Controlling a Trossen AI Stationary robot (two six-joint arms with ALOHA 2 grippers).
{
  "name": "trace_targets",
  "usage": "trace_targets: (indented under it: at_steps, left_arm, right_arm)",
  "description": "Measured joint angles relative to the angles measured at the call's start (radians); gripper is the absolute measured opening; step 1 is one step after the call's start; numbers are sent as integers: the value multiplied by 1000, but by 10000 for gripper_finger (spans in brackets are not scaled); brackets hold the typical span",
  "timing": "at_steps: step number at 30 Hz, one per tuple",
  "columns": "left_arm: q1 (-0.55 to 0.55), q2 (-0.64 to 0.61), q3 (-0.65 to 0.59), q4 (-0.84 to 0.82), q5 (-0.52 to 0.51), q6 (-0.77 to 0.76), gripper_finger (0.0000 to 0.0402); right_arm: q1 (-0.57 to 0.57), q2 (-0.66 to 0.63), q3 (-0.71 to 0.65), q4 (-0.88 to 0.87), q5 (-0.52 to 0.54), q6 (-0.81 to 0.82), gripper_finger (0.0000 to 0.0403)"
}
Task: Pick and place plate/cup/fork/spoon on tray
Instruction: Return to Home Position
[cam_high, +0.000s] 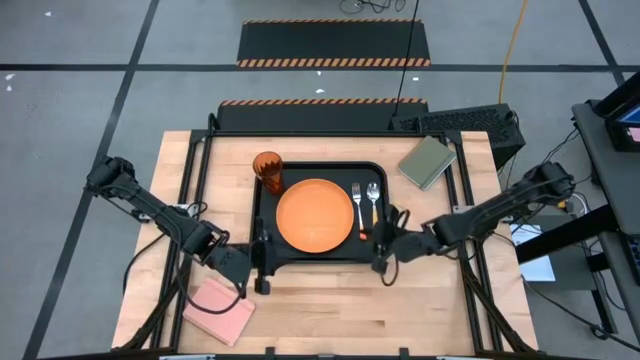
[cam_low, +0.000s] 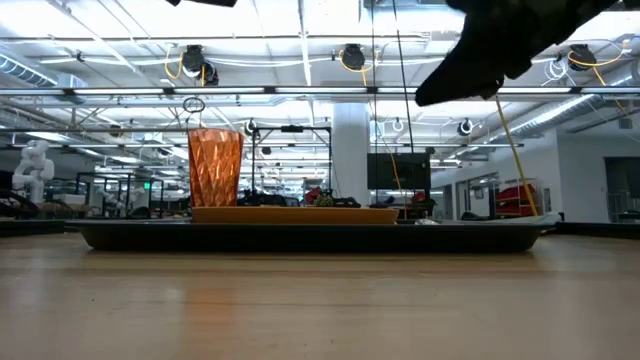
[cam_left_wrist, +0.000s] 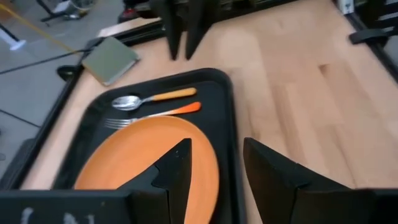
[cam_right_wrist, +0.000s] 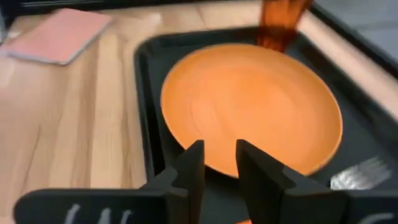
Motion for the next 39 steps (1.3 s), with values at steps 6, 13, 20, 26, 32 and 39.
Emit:
trace_targets:
  at_steps: [6,13,20,26,32,39]
  left_arm:
    - [0,0,0,-21,35,12,120]
    - [-13,-61,-6,-78,55,-19,10]
    - [-38,-177,-183,67,37,-38,12]
    - [-38,-308,-361,225,36,-31,9]
    - [-28,-424,-498,315,36,-9,20]
    - [-6,-517,-574,326,36,-3,4]
  right_arm:
    - [58,-52,-84,63,-1,-88,25]
    - [128,-124,-210,181,-1,-123,3]
    - [175,-205,-334,350,0,-253,1]
    - [180,-285,-472,523,5,-401,1]
    - [178,-374,-612,681,4,-392,0]
    - [156,-479,-705,753,-1,-367,0]
